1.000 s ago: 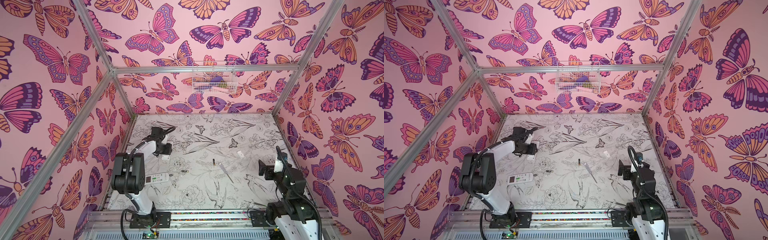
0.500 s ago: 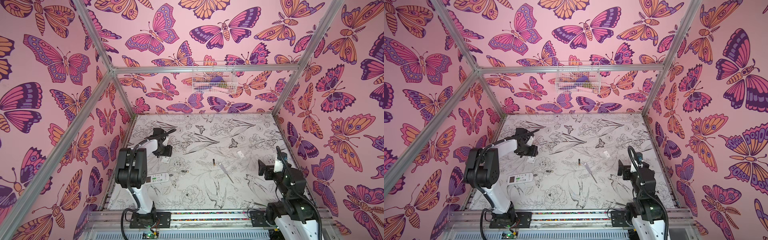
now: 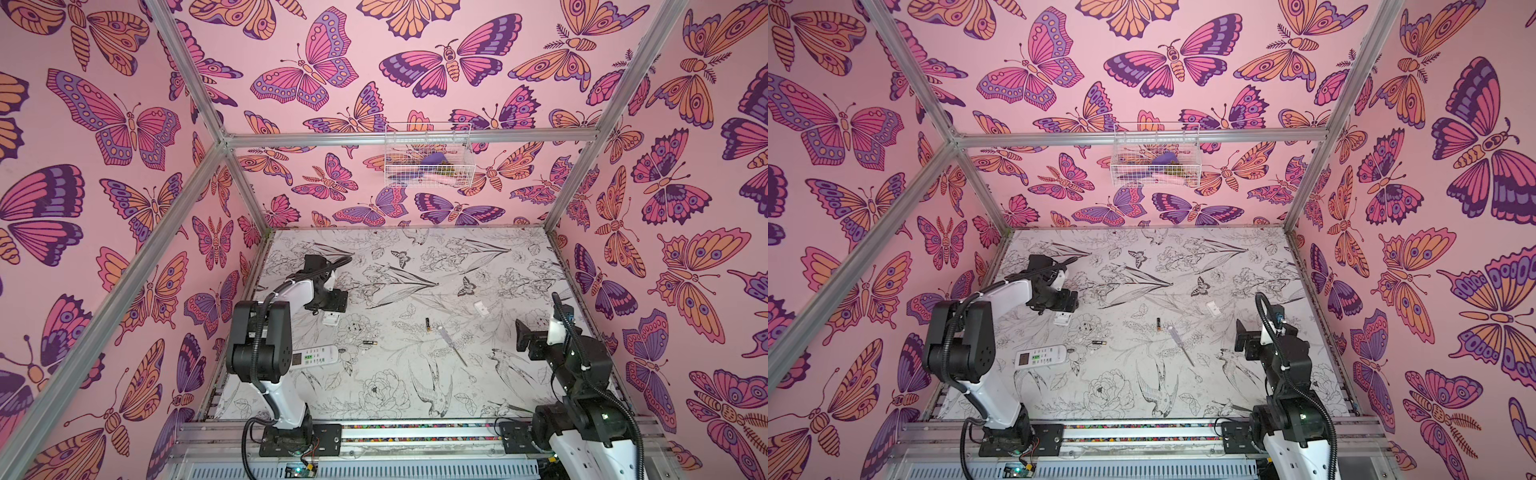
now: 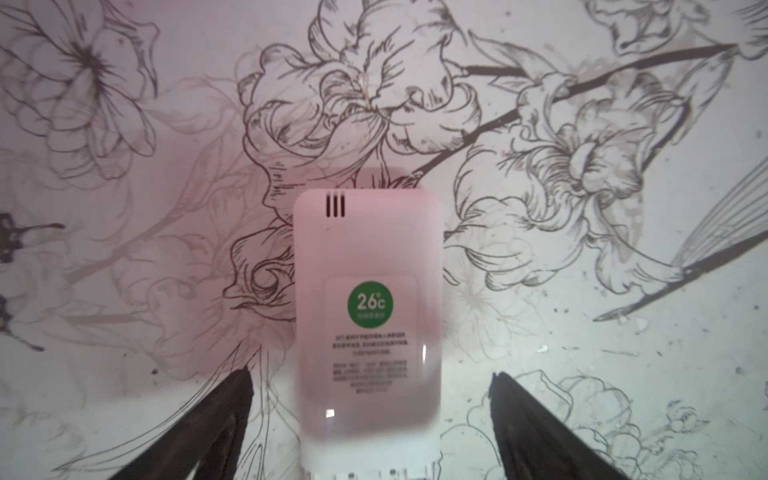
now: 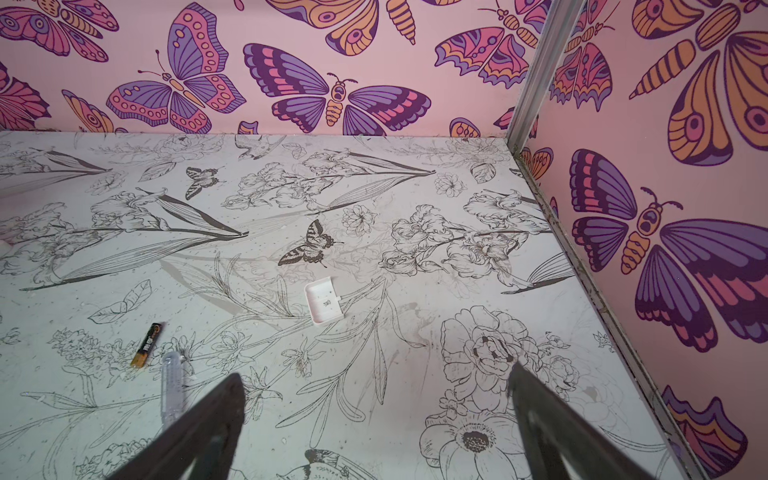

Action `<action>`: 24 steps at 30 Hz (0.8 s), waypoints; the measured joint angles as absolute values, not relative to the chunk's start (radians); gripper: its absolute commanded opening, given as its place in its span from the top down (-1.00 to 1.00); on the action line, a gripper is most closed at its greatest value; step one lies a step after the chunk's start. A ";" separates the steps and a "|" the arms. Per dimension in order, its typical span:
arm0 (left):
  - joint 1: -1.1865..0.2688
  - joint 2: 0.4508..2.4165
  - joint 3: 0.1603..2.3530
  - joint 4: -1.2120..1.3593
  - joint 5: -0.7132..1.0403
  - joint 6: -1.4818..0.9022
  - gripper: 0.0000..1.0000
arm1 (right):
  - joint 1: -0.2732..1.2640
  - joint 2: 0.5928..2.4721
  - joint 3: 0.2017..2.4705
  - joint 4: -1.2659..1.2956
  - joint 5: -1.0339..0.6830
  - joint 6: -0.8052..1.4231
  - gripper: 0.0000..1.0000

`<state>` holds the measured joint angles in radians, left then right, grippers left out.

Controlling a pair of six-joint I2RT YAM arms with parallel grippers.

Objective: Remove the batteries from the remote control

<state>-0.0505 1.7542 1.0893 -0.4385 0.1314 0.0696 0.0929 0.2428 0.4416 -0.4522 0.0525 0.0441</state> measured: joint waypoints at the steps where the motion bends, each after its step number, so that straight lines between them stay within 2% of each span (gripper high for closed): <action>1: -0.051 1.733 1.082 -0.437 0.134 0.070 -0.91 | 0.093 0.243 0.442 -0.452 0.050 0.044 -0.99; 11: -0.051 1.510 0.980 -0.418 0.242 0.172 -0.94 | 0.093 0.243 0.442 -0.453 0.036 0.044 -0.99; 18: -0.051 1.348 0.900 -0.426 0.274 0.413 -0.94 | 0.102 0.257 0.442 -0.453 0.031 0.044 -0.99; 24: -0.046 1.301 0.835 -0.521 0.315 0.664 -0.95 | 0.117 0.275 0.441 -0.453 0.028 0.044 -0.99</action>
<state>-0.0456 1.3014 0.8349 -0.5205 0.3145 0.6643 0.1169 0.2752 0.4408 -0.4526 0.0284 0.0437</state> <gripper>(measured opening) 0.976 0.993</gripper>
